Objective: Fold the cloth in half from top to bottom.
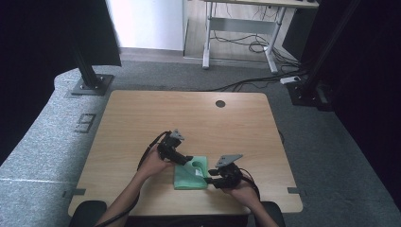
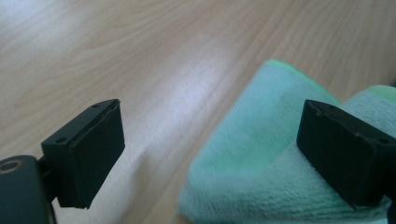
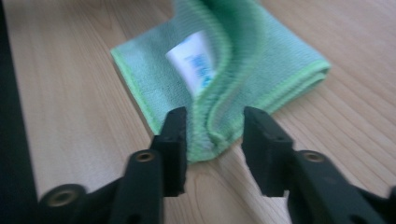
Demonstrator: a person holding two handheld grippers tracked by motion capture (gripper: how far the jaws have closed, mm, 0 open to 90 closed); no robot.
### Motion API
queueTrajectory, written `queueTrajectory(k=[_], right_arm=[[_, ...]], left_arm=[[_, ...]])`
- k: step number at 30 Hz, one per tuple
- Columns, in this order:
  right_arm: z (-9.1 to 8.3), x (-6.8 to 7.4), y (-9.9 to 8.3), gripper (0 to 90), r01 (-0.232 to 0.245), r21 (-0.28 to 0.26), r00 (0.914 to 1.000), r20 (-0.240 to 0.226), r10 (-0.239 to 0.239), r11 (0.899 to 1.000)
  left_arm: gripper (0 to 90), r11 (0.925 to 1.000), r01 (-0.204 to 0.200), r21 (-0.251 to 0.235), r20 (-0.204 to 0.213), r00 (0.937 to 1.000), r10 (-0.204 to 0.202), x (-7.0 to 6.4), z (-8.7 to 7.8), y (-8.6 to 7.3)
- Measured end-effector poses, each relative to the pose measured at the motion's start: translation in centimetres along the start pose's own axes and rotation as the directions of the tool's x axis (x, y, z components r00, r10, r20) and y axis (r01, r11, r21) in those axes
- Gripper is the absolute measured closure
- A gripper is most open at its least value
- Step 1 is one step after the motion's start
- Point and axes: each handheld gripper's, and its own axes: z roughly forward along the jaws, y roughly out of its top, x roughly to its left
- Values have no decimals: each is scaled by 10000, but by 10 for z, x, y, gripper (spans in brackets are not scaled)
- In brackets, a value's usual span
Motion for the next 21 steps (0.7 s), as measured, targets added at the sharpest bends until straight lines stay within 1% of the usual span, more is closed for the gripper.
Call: queueTrajectory(k=[1,2,3,4,5,6,7,9,10,11,12,13,14,15,16,17,18,19,20,21], right_arm=[[-8,-3,0,520,-108,-150,9999,45,108,9998],[-11,-6,0,501,-217,-211,9997,79,219,9995],[-13,-8,1,476,-353,-233,9992,163,357,9991],[-14,-11,1,460,-433,-229,9986,295,440,9988],[-14,-13,2,445,-538,-201,9976,418,546,9983],[-14,-13,2,445,-538,-201,9976,418,546,9983],[-11,-17,5,404,-752,-175,9951,630,762,9970],[-5,-18,9,380,-895,-178,9935,686,906,9958],[-1,-17,10,363,-889,-170,9934,718,899,9959],[2,-16,12,354,-876,-145,9931,769,884,9961],[2,-16,12,354,-876,-145,9931,769,884,9961],[10,-13,14,331,-870,-68,9925,856,872,9962],[10,-13,14,331,-870,-68,9925,856,872,9962],[15,-12,14,320,-806,56,9925,922,797,9967],[15,-12,14,320,-806,56,9925,922,797,9967],[19,-10,12,312,-723,232,9926,995,696,9971],[19,-10,12,312,-723,232,9926,995,696,9971],[21,-9,10,310,-687,344,9920,1082,646,9970],[24,-7,6,304,-642,550,9920,1121,577,9964],[25,-7,4,302,-624,579,9918,1153,554,9964]], left_arm=[[77,10000,-21,35,59,10000,21,-2,-4,-6],[78,10000,-22,27,56,10000,22,-3,-5,-9],[78,10000,-22,27,56,10000,22,-3,-5,-9],[77,9999,-81,97,-5,10000,81,-6,-8,-15],[78,9999,-81,97,-5,10000,81,-6,-8,-15],[78,9998,-123,131,4,9999,123,-7,-10,-19],[77,9998,-107,143,3,9999,106,-9,-12,-22],[77,9999,-90,141,-27,10000,90,-12,-15,-27],[77,9998,-110,146,-42,9999,111,-14,-16,-30],[77,9996,-195,185,-169,9997,198,-16,-18,-35],[78,9996,-195,185,-169,9997,198,-16,-18,-35],[77,9997,-169,200,-249,9995,174,-18,-19,-39],[77,9994,-221,264,-327,9992,230,-18,-19,-41],[77,9989,-244,388,-567,9980,266,-19,-17,-47],[77,9989,-244,388,-567,9980,266,-19,-17,-47],[77,9989,-213,418,-632,9977,240,-19,-16,-50],[77,9991,-120,403,-699,9974,148,-19,-15,-54],[77,9990,-57,449,-749,9972,91,-18,-13,-58],[76,9991,29,432,-805,9968,5,-18,-12,-60],[75,9992,52,388,-836,9965,-19,-19,-13,-60]])
